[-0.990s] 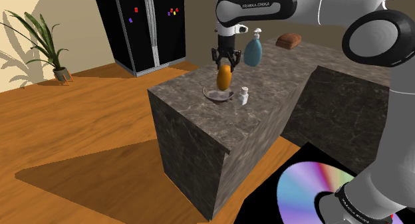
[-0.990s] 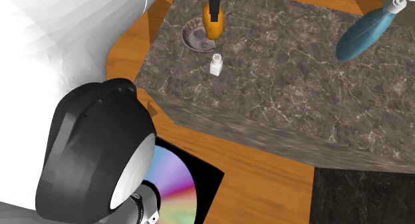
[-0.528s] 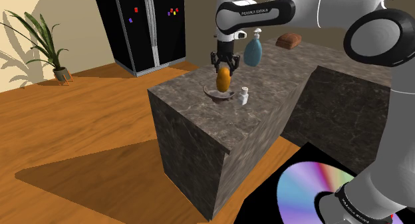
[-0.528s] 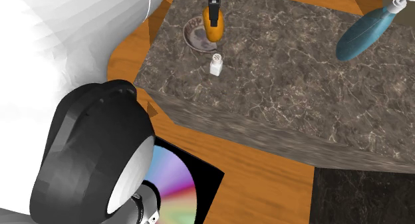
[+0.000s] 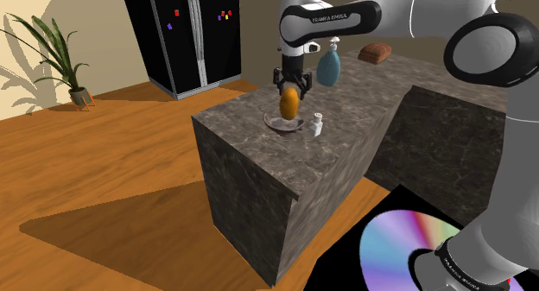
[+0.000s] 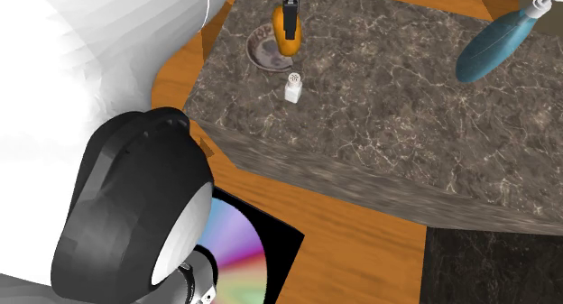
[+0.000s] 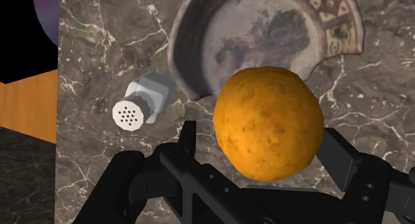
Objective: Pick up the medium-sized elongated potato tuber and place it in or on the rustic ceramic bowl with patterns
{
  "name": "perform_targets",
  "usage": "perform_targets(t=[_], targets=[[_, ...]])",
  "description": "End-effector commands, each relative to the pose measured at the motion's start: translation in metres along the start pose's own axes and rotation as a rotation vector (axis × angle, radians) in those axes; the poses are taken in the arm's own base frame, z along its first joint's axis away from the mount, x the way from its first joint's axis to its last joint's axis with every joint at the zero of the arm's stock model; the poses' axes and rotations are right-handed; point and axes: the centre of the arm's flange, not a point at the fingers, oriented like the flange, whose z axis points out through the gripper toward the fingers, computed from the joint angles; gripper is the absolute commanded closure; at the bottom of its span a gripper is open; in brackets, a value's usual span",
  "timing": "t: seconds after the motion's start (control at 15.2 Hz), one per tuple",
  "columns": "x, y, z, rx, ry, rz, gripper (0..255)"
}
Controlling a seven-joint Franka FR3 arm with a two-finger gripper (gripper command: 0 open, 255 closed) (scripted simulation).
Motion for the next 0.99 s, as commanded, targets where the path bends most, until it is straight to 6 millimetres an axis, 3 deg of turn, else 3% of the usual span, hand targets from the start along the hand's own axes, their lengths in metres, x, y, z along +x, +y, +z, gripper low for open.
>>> perform_targets(t=[0.0, 0.2, 0.46, 0.92], targets=[[0.000, 0.000, 0.002, -0.004, -0.002, 0.000, 0], [-0.001, 0.001, 0.004, -0.005, -0.001, 0.000, 0], [0.000, 0.001, -0.046, -0.005, -0.001, 0.000, 0], [0.000, 0.001, -0.046, -0.005, -0.001, 0.000, 0]])
